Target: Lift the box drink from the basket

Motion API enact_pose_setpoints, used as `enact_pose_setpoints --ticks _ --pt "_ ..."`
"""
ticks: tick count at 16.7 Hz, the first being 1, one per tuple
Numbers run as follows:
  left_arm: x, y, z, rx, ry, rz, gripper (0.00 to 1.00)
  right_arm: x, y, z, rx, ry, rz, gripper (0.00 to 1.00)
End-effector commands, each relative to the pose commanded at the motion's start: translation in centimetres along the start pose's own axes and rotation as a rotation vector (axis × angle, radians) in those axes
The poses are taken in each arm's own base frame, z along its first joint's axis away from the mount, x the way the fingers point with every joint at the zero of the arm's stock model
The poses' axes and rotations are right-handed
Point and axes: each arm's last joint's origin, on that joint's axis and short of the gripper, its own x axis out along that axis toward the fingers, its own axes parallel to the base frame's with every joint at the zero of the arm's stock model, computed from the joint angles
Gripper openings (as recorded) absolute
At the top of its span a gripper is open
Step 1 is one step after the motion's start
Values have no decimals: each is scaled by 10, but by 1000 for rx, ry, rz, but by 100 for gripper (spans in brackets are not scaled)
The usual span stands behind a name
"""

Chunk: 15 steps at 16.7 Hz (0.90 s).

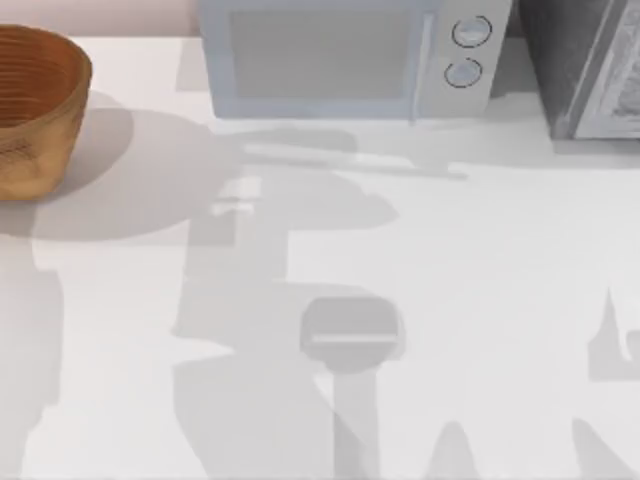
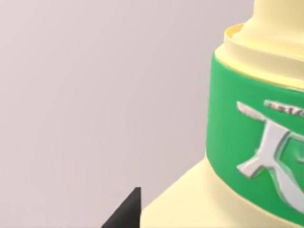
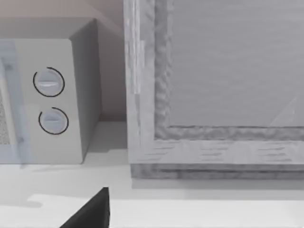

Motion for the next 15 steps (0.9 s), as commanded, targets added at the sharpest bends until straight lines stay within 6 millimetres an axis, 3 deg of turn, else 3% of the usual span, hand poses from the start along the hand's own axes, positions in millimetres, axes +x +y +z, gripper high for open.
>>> enact_pose_setpoints --ticks 5,8,11,15 --pt "-2 -1 -3 -2 11 1 0 0 0 0 0 0 0 100" --pt "-23 -11 2 -15 35 2 0 0 0 0 0 0 0 100" --pt "-64 -28 13 -20 38 0 0 0 0 0 0 0 0 100" --pt "-145 -55 26 -13 -7 -2 0 0 0 0 0 0 0 100"
